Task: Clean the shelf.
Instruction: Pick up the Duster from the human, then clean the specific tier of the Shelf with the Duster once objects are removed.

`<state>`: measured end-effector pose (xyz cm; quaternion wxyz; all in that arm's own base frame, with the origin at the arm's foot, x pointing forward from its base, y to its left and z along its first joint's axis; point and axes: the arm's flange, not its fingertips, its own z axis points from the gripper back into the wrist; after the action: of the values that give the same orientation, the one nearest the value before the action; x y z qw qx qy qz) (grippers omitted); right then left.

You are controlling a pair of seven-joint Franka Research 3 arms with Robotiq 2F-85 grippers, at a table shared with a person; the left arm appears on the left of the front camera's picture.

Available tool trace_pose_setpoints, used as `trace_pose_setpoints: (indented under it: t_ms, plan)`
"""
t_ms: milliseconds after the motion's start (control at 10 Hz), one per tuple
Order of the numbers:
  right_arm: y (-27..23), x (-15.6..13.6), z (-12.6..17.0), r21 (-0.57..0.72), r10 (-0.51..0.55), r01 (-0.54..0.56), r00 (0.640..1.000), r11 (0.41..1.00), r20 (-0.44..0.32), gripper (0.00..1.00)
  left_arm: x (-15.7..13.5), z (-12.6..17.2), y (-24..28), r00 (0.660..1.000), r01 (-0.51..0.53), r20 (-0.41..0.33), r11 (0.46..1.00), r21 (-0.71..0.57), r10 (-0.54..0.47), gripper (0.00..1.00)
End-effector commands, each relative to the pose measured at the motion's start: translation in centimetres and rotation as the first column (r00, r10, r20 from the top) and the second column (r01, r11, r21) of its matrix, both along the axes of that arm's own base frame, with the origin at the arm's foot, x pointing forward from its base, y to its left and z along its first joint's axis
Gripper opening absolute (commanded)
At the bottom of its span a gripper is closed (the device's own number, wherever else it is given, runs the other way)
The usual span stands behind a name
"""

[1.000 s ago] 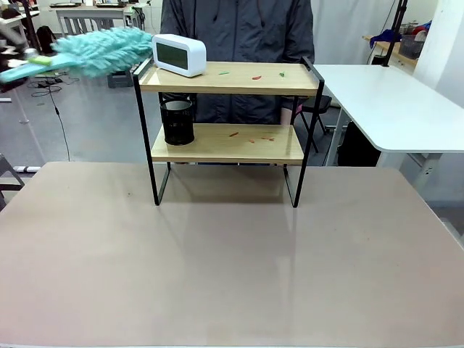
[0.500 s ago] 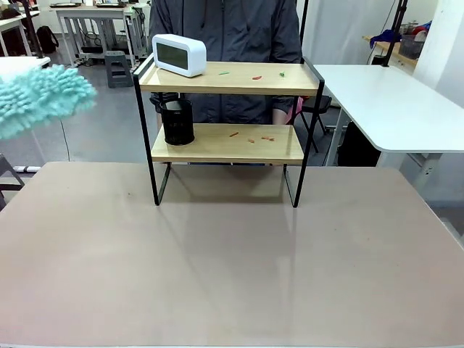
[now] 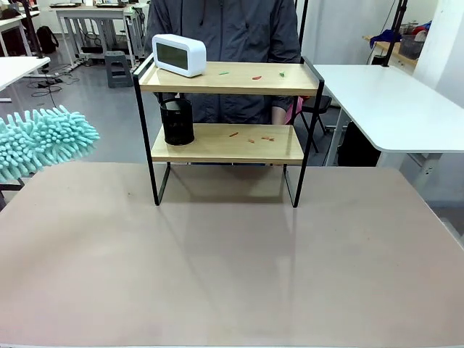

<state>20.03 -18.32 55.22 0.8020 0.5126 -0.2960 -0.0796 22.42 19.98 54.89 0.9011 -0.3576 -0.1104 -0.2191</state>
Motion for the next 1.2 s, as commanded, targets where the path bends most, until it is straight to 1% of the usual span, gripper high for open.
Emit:
trace_pose_setpoints:
  t_ms: [0, 1100]
  plan:
    - [-0.03, 0.16, 0.31, -0.003, 0.006, -0.006, 1.000, 1.000, 0.030, 1.00, -0.17, 0.95, -0.02, 1.000, -0.028, 0.002, 0.999, -0.041, 0.028, 0.00]
    - [-0.03, 0.16, 0.31, -0.003, 0.006, -0.006, 1.000, 1.000, 0.030, 1.00, -0.17, 0.95, -0.02, 1.000, -0.028, 0.002, 0.999, -0.041, 0.028, 0.00]
